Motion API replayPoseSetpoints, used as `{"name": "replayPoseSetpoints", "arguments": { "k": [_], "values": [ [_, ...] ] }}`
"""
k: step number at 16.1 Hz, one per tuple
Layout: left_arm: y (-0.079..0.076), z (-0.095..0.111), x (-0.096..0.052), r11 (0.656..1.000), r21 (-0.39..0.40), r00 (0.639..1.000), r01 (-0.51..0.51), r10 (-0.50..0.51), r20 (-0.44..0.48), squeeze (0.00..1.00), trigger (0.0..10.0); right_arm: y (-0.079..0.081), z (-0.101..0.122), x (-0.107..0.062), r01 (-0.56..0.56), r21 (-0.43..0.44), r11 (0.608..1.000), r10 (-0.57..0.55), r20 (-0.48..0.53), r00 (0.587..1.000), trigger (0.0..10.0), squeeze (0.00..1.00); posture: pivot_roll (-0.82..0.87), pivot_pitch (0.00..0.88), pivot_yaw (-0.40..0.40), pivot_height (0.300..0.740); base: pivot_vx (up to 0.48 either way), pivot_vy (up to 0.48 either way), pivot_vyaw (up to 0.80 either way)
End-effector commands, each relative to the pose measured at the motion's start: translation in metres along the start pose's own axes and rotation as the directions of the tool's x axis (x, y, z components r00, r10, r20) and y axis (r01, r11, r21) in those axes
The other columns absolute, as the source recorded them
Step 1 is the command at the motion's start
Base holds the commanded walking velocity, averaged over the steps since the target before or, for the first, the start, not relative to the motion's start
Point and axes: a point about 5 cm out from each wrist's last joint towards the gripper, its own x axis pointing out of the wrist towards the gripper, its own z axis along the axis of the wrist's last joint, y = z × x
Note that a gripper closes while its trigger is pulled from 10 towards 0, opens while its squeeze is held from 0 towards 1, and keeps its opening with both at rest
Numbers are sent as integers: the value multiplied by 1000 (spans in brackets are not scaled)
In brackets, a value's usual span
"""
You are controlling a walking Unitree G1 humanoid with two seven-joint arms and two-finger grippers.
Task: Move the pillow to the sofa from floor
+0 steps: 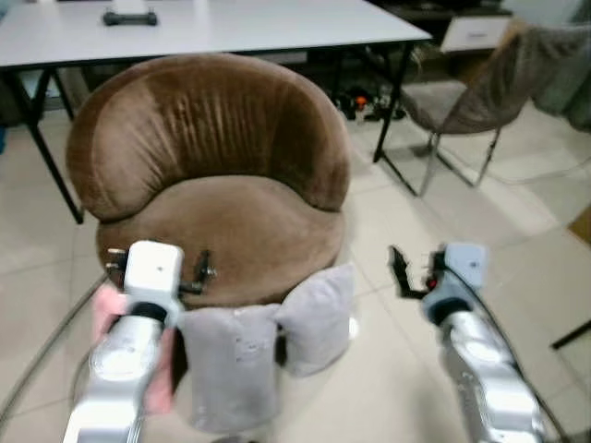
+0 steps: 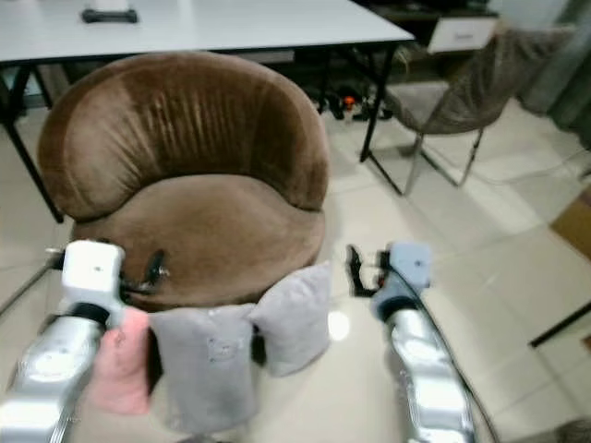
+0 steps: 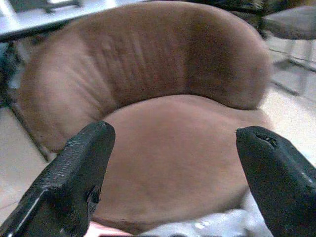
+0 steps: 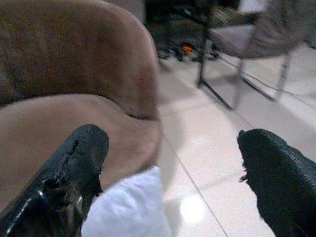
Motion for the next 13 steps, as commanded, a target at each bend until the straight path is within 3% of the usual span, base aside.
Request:
{"name": "replayPoseSetpoints", "arguments": {
  "k": [1,6,13],
  "values": [
    [5,-1,-1,1000,13,1000,-9,10,-4,0,10000,3,4,0,-9,3,1000,9,18,1000,10000,0,63,0,-28,740,0,360,0],
    [5,-3,-3,1000,17,1000,-5,5,-3,0,10000,4,0,0,-22,0,1000,22,10,1000,10000,0,69,0,-32,740,0,367,0],
    [8,0,-1,999,32,1000,1,-1,8,0,10000,7,-2,-2,-31,6,999,31,9,999,10000,0,70,0,-24,740,0,366,-800]
  ]
}}
